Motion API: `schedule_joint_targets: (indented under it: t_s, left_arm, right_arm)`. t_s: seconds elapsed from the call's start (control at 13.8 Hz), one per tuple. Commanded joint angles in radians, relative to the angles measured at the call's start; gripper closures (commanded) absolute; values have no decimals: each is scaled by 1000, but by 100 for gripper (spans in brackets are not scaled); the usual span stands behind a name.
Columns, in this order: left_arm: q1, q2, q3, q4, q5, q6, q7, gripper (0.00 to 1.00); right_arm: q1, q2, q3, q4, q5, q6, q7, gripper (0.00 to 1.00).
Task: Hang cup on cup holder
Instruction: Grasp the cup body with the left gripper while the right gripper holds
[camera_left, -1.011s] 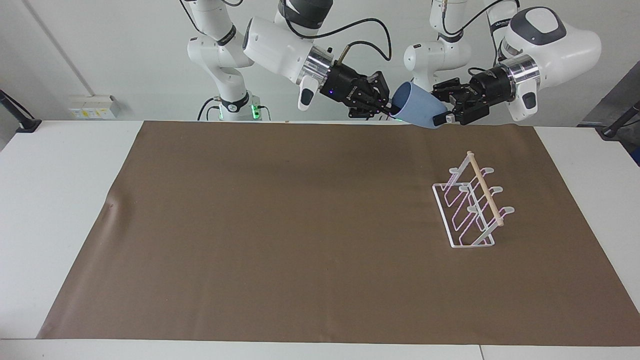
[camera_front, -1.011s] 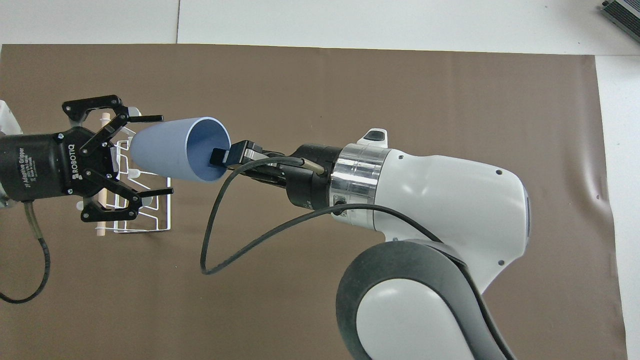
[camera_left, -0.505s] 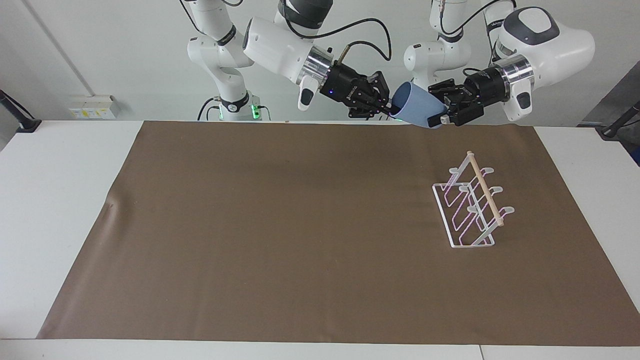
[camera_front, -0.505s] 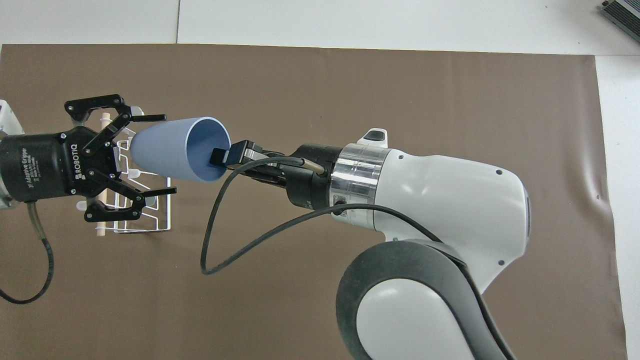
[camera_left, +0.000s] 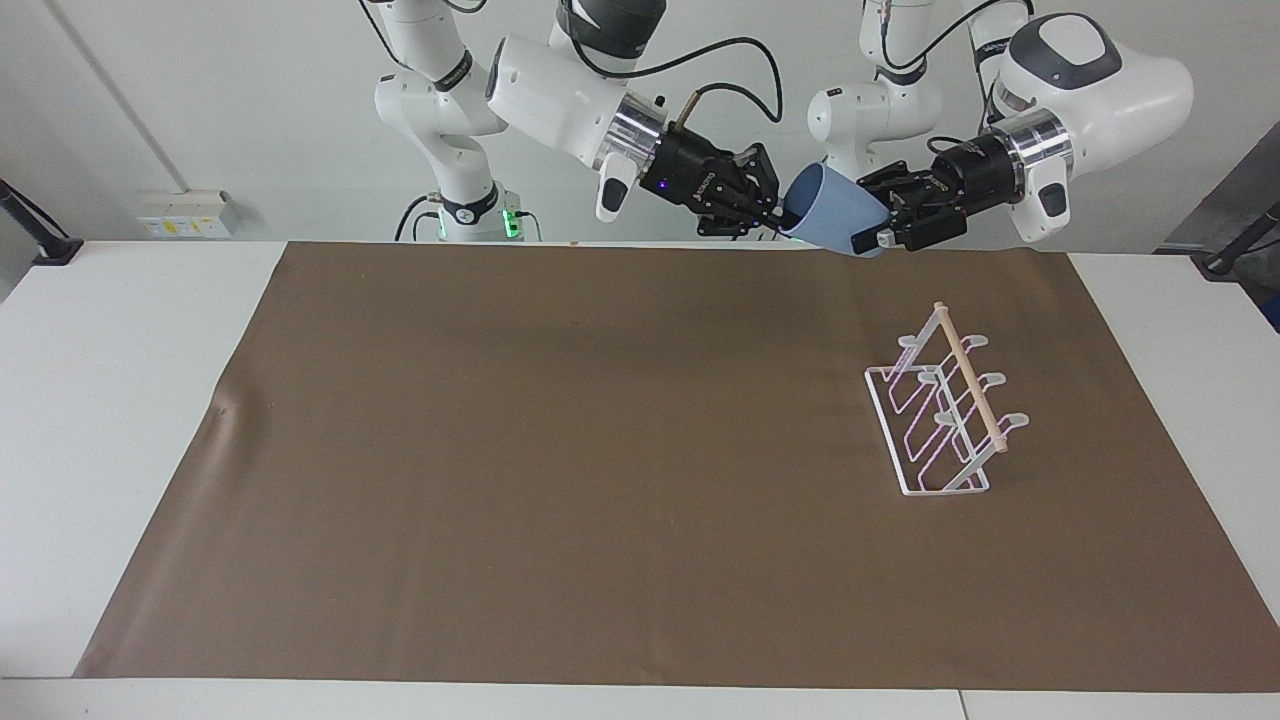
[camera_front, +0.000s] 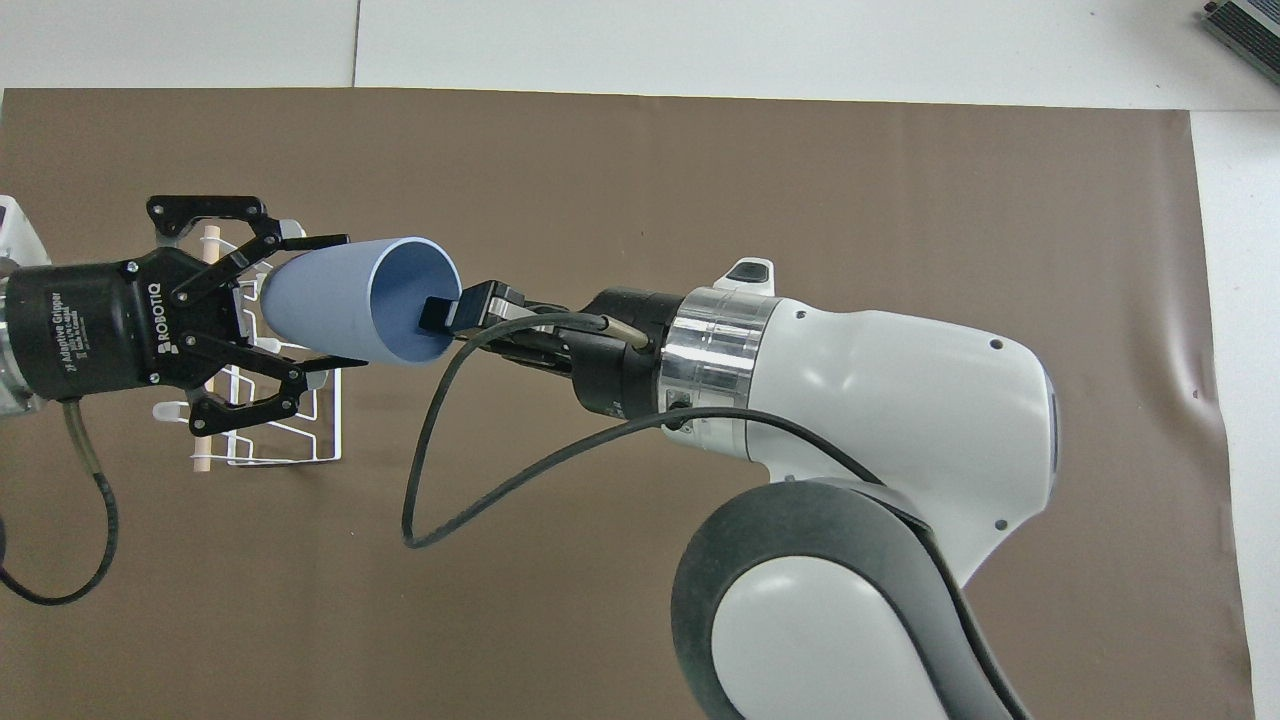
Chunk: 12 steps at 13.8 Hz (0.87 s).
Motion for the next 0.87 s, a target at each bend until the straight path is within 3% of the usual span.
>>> schedule_joint_targets:
  t_s: [0.0,0.07,0.14,0.22,0.29,0.58,0.79]
  left_arm:
    - [-1,-18,4,-9,14,-15,4,100]
    - [1,-16,2,-1,41,-17,7,100]
    - [4,-15,4,9,72,-29,9,100]
    - [5,-15,8,11,91,-37,10,100]
    - [5,-16,13,12,100,-46,21,100]
    - [15,-15,16,12,126,-50,55,100]
    - [27,-13,16,26,300,-40,127,100]
  right_arm:
    - [-10,16,17,21,7,24,10,100]
    - [-11,16,17,21,7,24,10,100]
    - [-16,15,17,18,7,22,9,77]
    - [-16,12,17,17,7,24,12,27]
    - [-17,10,17,14,9,25,12,0]
    - [-19,9,8,14,9,27,28,0]
    - [-22,-4,-28,0,7,27,18,0]
